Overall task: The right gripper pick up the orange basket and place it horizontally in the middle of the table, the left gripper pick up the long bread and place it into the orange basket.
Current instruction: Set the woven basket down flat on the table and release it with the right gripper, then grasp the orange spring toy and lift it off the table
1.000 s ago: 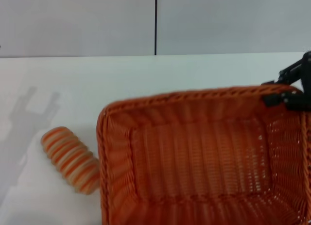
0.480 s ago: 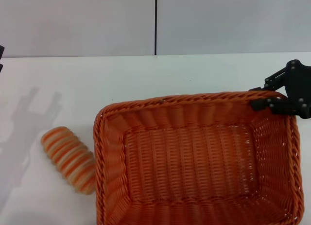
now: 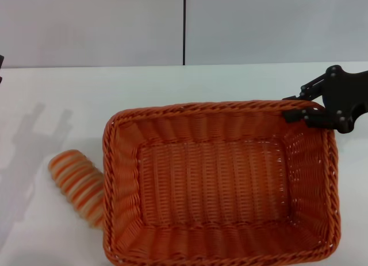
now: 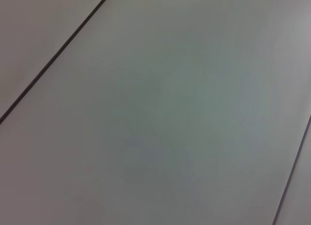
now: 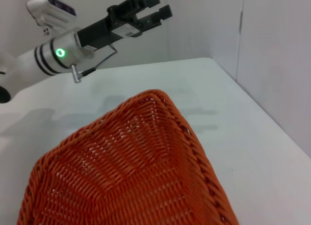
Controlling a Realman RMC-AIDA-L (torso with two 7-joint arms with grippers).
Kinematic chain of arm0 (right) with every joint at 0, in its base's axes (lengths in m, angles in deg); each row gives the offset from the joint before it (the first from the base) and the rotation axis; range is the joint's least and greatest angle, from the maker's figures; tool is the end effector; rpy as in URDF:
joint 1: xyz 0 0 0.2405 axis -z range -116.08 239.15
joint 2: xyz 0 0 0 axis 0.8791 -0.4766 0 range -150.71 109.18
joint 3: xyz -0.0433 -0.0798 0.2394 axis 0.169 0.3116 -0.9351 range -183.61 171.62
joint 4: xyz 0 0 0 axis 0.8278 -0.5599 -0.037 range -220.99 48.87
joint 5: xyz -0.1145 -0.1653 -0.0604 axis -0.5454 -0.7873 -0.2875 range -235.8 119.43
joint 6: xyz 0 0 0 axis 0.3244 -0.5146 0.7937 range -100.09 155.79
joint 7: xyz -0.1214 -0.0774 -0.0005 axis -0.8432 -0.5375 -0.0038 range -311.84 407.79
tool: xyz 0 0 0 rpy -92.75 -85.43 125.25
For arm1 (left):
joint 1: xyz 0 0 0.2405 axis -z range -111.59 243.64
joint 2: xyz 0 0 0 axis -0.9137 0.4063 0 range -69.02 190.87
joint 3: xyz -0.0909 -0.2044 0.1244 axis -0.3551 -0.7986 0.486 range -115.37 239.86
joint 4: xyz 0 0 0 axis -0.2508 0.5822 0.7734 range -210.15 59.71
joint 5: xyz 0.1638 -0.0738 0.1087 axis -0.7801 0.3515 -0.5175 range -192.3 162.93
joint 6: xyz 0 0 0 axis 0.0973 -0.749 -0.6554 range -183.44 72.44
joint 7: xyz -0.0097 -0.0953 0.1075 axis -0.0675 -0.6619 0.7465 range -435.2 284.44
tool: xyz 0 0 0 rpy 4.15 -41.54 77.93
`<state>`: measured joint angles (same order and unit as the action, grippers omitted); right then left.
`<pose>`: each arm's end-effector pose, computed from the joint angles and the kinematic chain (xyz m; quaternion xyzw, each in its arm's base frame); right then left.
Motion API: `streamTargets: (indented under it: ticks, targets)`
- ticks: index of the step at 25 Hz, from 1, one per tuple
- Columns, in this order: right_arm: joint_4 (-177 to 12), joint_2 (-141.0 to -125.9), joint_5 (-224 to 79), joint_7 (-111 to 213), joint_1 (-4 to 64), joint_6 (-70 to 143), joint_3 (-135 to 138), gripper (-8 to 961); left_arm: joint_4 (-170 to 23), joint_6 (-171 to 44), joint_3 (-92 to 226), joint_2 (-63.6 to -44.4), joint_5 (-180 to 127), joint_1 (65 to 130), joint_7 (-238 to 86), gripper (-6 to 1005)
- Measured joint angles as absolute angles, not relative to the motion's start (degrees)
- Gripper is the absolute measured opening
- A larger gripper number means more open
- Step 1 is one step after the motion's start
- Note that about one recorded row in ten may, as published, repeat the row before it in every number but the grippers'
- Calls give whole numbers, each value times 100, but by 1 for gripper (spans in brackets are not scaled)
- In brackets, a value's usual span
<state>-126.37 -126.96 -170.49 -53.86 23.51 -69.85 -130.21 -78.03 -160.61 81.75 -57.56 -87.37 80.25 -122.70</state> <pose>0.2289 0.3593 0.0582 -0.9911 0.0476 0.1193 0.0345 -0.3269 0.2233 0.0236 -0.6080 -0.2877 -0.5895 0.4473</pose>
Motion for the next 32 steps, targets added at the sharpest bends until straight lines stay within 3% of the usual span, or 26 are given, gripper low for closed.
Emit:
streamTargets:
  ticks: [8, 18, 22, 26, 30, 31, 32]
  targets:
    - [-12734, -12860, -17051, -5444, 2339, -6702, -13019, 210, -7803, -16027, 8175, -5746, -8737, 8033, -12274, 795]
    - [-12718, -12885, -17014, -5194, 2191, -6360, -13050, 220, -7803, -15916, 8175, -5746, -8737, 8092, -12276, 795]
    - [-12759, -12905, -17005, -5194, 2219, -6306, -13252, 404, -7787, -15904, 8175, -5745, -8737, 8103, -12276, 795]
    - [-12780, -13027, -16919, -5392, 2413, -6312, -14014, 551, -7760, -15900, 8165, -5744, -8736, 8103, -12261, 795]
    - [-12789, -13233, -16103, -5823, 2958, -6325, -14915, 551, -7785, -15777, 7919, -5748, -8686, 8057, -12211, 796]
    - [-12784, -13383, -15478, -6101, 3357, -6271, -15235, 551, -7806, -15723, 7793, -5758, -8683, 8045, -12183, 796]
    - [-12784, -13383, -15478, -6101, 3357, -6271, -15235, 551, -7806, -15723, 7793, -5758, -8683, 8045, -12183, 796]
